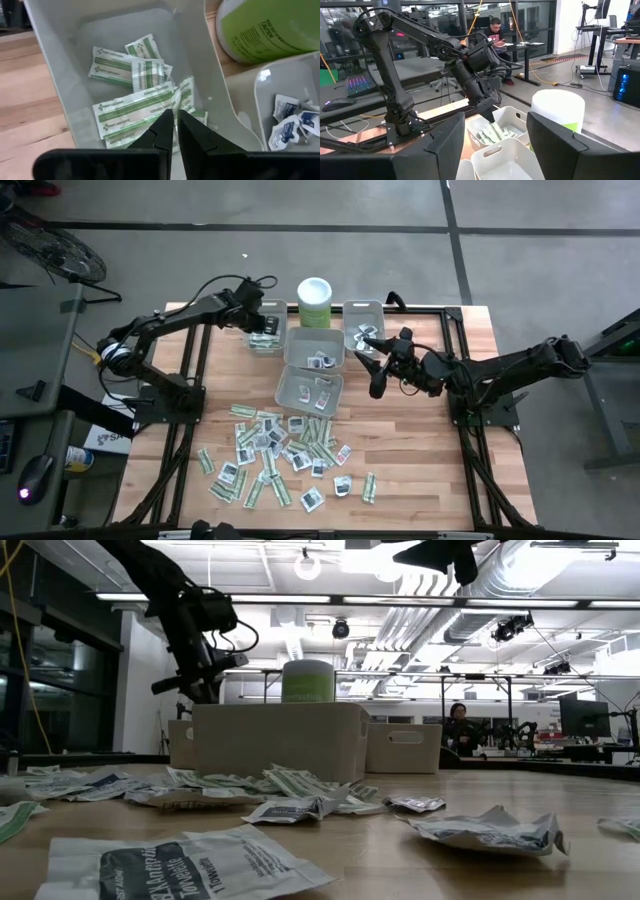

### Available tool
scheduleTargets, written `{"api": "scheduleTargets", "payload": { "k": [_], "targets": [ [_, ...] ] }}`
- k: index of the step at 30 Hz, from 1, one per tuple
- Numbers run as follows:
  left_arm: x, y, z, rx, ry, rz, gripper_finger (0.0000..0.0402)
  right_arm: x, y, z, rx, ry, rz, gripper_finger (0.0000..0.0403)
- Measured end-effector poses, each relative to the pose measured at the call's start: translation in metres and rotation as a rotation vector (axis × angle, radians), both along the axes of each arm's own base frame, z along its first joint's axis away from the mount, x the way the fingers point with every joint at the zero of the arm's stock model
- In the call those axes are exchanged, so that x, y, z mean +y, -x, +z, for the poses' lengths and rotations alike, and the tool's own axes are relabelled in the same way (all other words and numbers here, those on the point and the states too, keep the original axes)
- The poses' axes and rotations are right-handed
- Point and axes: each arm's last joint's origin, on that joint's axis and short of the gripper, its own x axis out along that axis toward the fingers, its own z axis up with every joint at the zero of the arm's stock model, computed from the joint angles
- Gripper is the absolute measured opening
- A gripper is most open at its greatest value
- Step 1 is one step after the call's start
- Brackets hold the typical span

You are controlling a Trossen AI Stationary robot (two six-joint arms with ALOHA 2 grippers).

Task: Pick & Place First Aid Supplies
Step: Put the bandage pack into the left bin

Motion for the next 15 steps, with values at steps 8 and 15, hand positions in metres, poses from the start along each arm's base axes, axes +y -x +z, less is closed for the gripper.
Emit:
{"api": "scheduleTargets", "payload": {
  "k": [8,15],
  "targets": [
    [-0.001,0.004,-0.001,0.086,-0.041,0.017,0.0084,0.001,0.000,-0.001,-0.003,-0.027,0.002,0.0209],
    [-0.009,0.016,0.021,0.106,-0.145,0.019,0.0126,0.002,0.000,-0.008,0.012,-0.122,0.045,0.0209]
  ]
}}
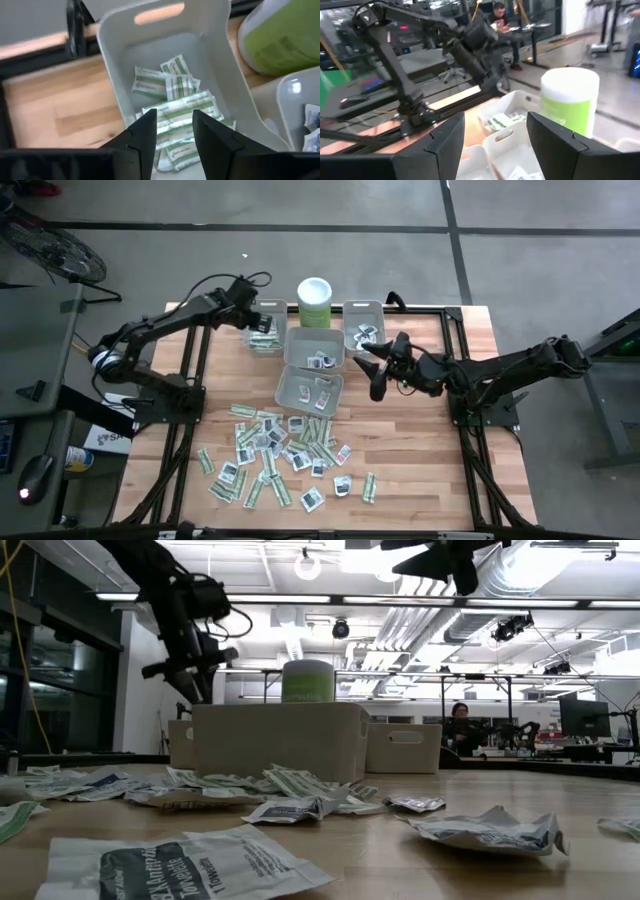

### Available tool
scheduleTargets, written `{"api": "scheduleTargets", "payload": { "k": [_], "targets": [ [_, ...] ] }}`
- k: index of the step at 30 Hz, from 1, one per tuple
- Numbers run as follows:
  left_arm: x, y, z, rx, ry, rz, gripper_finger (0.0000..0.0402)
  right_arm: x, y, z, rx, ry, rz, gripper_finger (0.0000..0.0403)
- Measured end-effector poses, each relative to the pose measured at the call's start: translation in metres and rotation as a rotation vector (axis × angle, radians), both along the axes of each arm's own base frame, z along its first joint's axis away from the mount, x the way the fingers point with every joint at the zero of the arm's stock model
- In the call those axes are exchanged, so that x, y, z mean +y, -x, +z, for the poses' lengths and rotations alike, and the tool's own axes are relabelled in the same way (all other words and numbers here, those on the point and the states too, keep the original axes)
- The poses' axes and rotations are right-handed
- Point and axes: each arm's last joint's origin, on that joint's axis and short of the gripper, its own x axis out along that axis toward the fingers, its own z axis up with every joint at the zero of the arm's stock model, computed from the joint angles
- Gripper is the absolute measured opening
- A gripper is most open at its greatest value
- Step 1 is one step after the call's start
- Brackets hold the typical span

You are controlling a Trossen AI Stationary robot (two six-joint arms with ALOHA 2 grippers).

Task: Pick & Place First Aid Supplies
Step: Put the bandage pack into the left bin

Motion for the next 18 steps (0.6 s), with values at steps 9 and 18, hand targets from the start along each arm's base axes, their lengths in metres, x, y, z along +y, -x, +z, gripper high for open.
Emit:
{"api": "scheduleTargets", "payload": {
  "k": [9,18],
  "targets": [
    [-0.040,0.004,0.037,-0.100,-0.079,-0.202,0.0128,0.005,0.006,-0.014,0.067,-0.315,0.147,0.0208],
    [-0.112,-0.008,0.062,-0.197,-0.147,-0.439,0.0128,0.032,0.015,-0.048,0.381,-0.692,0.318,0.0208]
  ]
}}
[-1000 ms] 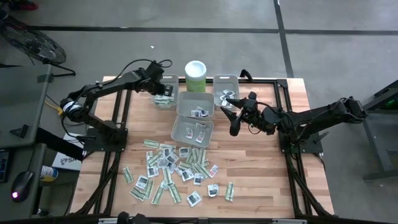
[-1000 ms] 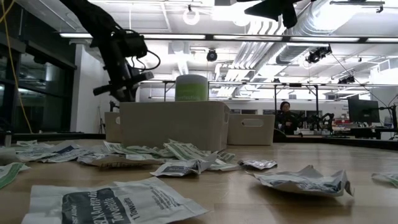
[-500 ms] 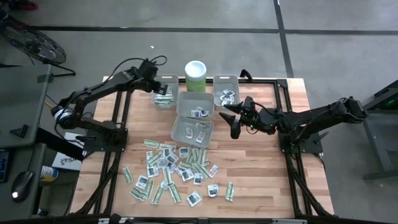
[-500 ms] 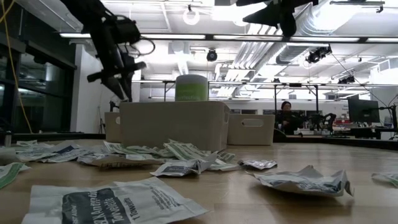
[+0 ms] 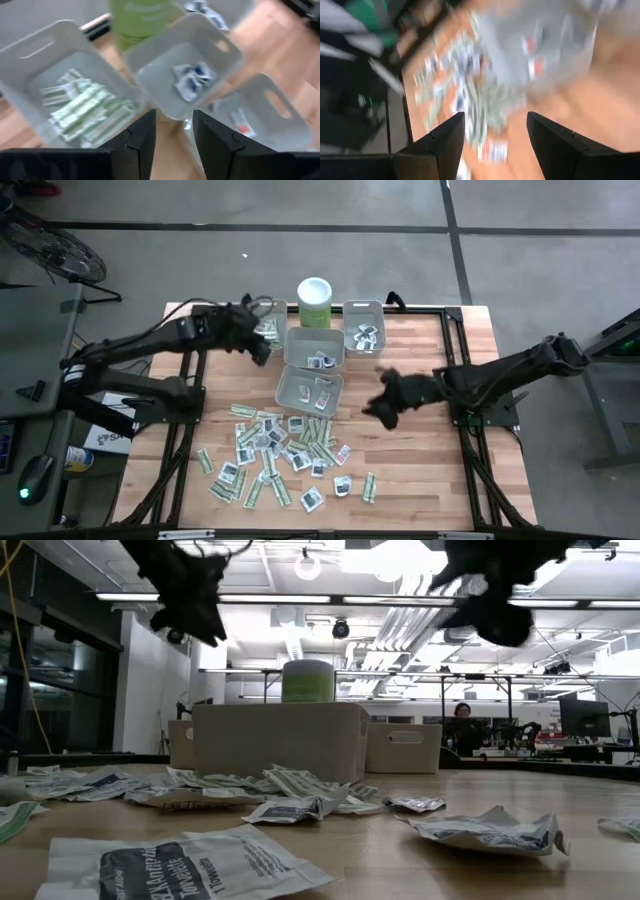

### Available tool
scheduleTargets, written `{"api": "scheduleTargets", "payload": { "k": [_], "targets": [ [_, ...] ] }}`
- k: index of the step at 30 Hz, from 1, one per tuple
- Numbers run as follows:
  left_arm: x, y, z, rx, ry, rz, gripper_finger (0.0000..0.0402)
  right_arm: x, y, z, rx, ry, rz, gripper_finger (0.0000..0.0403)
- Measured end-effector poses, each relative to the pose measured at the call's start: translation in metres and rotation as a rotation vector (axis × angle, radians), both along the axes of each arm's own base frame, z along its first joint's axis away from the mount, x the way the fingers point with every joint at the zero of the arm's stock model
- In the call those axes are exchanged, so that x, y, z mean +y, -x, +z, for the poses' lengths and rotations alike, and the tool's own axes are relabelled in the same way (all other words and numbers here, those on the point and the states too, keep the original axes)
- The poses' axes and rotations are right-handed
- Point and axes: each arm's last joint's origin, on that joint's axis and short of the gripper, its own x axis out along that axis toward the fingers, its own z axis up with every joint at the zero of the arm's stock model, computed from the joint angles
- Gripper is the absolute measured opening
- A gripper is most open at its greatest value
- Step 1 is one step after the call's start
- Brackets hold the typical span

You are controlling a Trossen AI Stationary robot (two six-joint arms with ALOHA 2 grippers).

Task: Pick & Place First Aid Supplies
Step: Put the bandage pack into the left bin

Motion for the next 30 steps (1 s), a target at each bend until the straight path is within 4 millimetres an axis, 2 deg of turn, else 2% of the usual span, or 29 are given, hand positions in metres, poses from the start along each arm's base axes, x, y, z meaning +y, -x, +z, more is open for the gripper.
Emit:
{"api": "scheduleTargets", "payload": {
  "k": [9,16,21,26,30],
  "targets": [
    [-0.066,-0.009,0.006,-0.051,-0.025,-0.151,0.0128,0.061,0.003,-0.038,0.240,-0.110,0.157,0.0208],
    [-0.102,-0.007,0.006,-0.089,-0.029,-0.205,0.0128,0.091,-0.002,-0.070,0.393,-0.120,0.333,0.0208],
    [-0.121,-0.004,0.007,-0.114,-0.026,-0.227,0.0128,0.112,-0.025,-0.073,0.414,-0.009,0.470,0.0208],
    [-0.134,-0.001,0.007,-0.133,-0.018,-0.241,0.0128,0.129,-0.045,-0.077,0.558,0.191,0.514,0.0208],
    [-0.141,0.001,0.007,-0.144,-0.018,-0.253,0.0128,0.141,-0.058,-0.084,0.652,0.271,0.517,0.0208]
  ]
}}
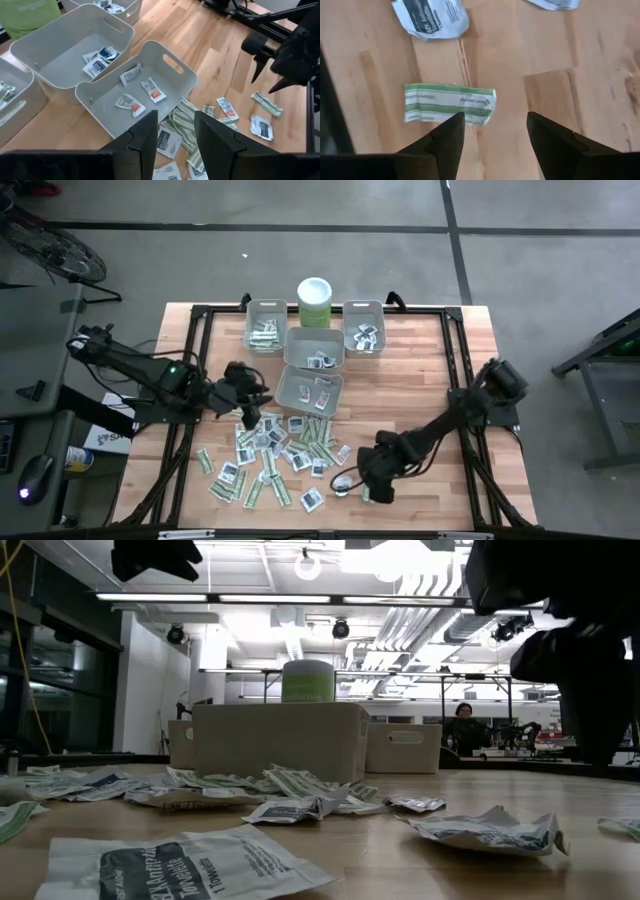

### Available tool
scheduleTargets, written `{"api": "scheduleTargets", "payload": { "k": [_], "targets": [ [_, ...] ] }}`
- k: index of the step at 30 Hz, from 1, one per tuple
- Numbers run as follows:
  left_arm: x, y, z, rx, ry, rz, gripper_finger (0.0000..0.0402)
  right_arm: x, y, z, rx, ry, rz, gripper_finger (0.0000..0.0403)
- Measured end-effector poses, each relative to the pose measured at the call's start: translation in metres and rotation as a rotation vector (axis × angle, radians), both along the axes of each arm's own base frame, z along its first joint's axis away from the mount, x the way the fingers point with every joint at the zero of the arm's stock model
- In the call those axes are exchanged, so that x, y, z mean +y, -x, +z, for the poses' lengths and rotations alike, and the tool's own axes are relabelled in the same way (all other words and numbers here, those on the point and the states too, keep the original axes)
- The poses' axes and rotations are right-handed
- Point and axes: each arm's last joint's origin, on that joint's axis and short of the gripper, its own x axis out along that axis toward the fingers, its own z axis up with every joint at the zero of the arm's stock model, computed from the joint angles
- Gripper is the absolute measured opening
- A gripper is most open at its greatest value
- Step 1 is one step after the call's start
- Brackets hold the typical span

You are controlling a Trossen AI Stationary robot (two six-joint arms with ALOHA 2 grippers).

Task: Pick & Place First Aid Supplies
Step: Put the bandage pack into the left bin

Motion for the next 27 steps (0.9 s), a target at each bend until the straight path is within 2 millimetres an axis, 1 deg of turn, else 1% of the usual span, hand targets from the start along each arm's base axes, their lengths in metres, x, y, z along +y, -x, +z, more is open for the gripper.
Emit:
{"api": "scheduleTargets", "payload": {
  "k": [3,8,12,18,27],
  "targets": [
    [-0.004,0.001,0.000,-0.004,-0.008,-0.010,0.0128,0.008,-0.007,-0.006,0.021,0.015,-0.001,0.0208],
    [-0.007,0.003,0.000,-0.007,-0.010,-0.018,0.0128,0.013,-0.005,-0.018,0.068,0.030,-0.085,0.0208],
    [-0.007,0.003,0.000,-0.003,-0.012,-0.018,0.0128,0.013,-0.002,-0.020,0.064,0.073,-0.139,0.0208],
    [-0.007,0.003,0.000,-0.001,-0.015,-0.019,0.0128,0.012,0.002,-0.027,0.080,0.079,-0.178,0.0208],
    [-0.006,0.004,-0.002,0.020,-0.021,-0.023,0.0128,0.019,0.005,-0.034,0.071,0.107,-0.171,0.0208]
  ]
}}
